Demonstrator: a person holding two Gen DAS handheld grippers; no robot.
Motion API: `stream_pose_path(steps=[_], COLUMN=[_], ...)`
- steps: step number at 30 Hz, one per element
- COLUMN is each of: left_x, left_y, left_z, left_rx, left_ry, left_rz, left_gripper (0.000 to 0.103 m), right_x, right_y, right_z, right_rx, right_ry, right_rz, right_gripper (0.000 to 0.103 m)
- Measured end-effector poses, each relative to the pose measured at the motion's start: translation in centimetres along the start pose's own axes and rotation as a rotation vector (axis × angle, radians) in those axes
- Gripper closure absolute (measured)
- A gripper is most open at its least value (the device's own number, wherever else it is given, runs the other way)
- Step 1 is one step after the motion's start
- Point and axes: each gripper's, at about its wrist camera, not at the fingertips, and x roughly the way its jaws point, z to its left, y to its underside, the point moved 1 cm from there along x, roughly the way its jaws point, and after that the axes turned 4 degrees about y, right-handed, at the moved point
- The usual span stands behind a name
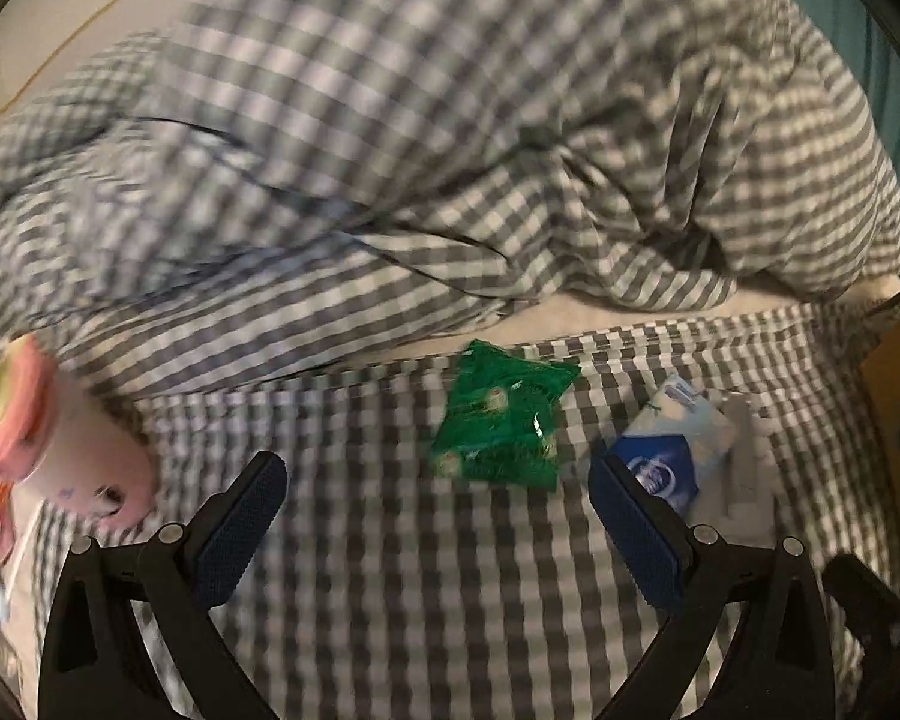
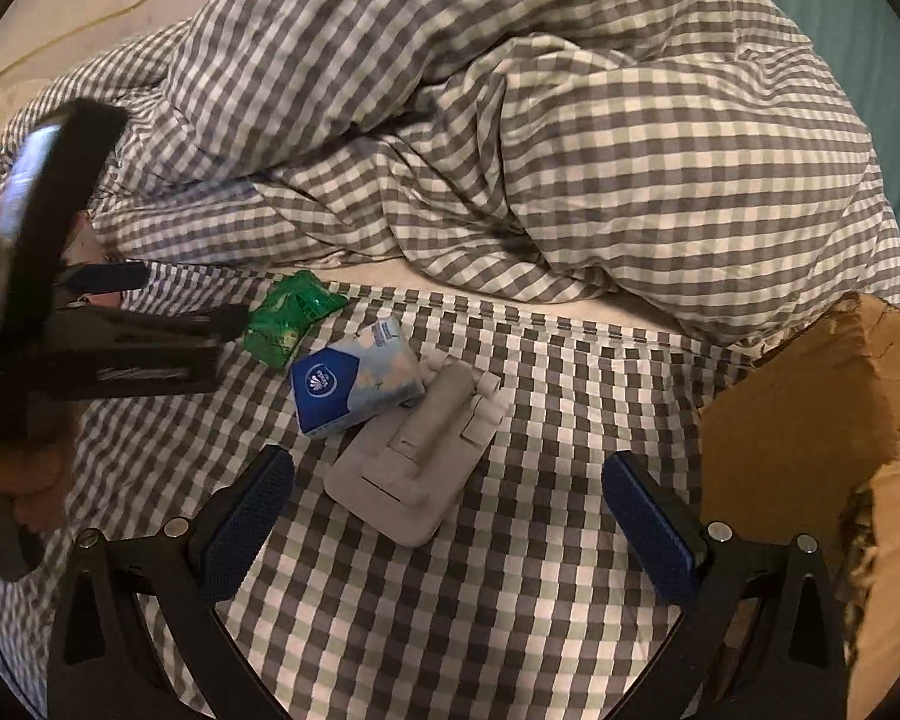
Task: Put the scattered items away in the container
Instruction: 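Grasp the green packet with the left tool while the right tool grasps the blue tissue pack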
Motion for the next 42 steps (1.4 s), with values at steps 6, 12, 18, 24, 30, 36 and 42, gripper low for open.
stream_pose_path(steps=[6, 12, 18, 24, 30, 36, 42], left_x=[4.7, 7.6, 6.8, 4.1, 0.2, -2.2, -3.9], left_y=[-1.1, -1.2, -1.1, -0.7, 0.4, 2.5, 3.6], left_z=[-0.9, -0.9, -1.3, 0.1, 2.7, 6.2, 9.4], left_rx=[0.031, 0.015, -0.001, -0.037, -0.066, -0.115, -0.180], left_ry=[0.033, 0.027, 0.050, 0.078, 0.072, 0.020, 0.004], left_rz=[0.054, 0.093, 0.051, -0.008, -0.063, -0.084, -0.090], left_gripper=[0.005, 0.031, 0.057, 0.059, 0.059, 0.059, 0.059], right_x=[1.2, 2.0, 2.9, 3.3, 4.2, 6.3, 8.8], right_y=[0.7, 1.0, 0.9, 0.1, -1.6, -2.6, -2.8], right_z=[-0.9, -1.9, -1.7, 0.6, 4.1, 6.9, 8.3], right_rx=[0.014, 0.028, 0.019, -0.026, -0.131, -0.230, -0.306], right_ry=[0.006, 0.008, -0.008, -0.040, -0.052, -0.040, 0.004], right_rz=[0.021, 0.035, 0.048, 0.030, -0.004, -0.010, 0.028], right_gripper=[0.000, 0.000, 0.000, 0.000, 0.000, 0.000, 0.000])
